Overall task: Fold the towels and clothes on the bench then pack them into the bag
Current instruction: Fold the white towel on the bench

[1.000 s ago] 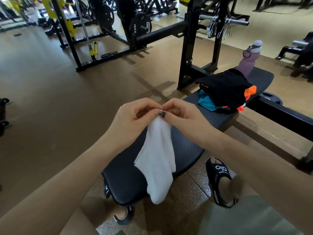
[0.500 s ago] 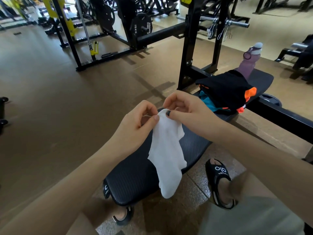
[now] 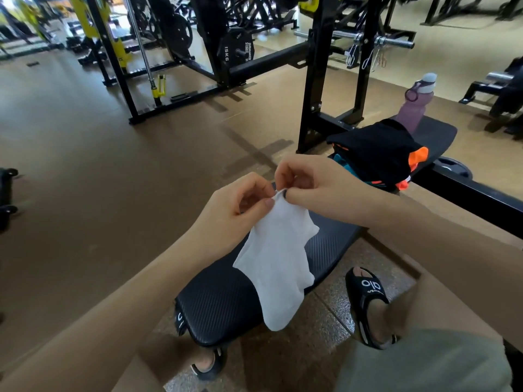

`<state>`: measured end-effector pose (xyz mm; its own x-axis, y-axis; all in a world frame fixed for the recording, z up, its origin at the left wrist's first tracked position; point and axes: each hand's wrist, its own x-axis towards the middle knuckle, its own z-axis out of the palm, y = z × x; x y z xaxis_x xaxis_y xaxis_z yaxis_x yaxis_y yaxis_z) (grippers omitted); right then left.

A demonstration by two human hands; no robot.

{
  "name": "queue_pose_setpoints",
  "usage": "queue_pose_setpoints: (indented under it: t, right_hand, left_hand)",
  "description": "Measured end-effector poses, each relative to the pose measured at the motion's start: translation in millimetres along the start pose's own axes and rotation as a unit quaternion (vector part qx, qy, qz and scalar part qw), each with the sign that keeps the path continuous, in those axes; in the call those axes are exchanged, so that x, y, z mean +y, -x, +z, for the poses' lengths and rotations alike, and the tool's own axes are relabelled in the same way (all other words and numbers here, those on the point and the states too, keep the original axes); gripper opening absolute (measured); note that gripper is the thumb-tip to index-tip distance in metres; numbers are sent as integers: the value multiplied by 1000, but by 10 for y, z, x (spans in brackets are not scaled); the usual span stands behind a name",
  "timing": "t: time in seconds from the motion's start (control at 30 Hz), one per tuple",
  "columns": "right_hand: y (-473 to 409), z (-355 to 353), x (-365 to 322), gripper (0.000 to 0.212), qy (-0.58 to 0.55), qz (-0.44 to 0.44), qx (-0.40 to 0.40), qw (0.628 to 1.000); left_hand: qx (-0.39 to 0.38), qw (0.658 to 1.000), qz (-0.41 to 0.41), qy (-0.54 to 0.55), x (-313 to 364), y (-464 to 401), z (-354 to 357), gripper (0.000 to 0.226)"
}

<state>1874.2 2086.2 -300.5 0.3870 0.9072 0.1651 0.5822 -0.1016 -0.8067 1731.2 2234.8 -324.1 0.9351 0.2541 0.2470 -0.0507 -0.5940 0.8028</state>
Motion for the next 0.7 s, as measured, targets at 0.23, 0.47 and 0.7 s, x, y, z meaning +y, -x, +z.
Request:
queue_pose_setpoints:
  t: [0.23, 0.47, 0.7]
  right_hand:
    - [-3, -60, 17, 4, 34, 5, 19, 999]
    - [1, -104, -19, 6, 62, -13, 66, 996]
    - [-21, -306, -9, 1, 87, -11, 135, 987]
  left_hand:
    - [10, 1000, -2, -9, 19, -47, -8, 7]
    - [-61, 996, 8, -69, -119, 25, 55, 5]
    - [-120, 974, 33, -189, -548, 210, 98, 33]
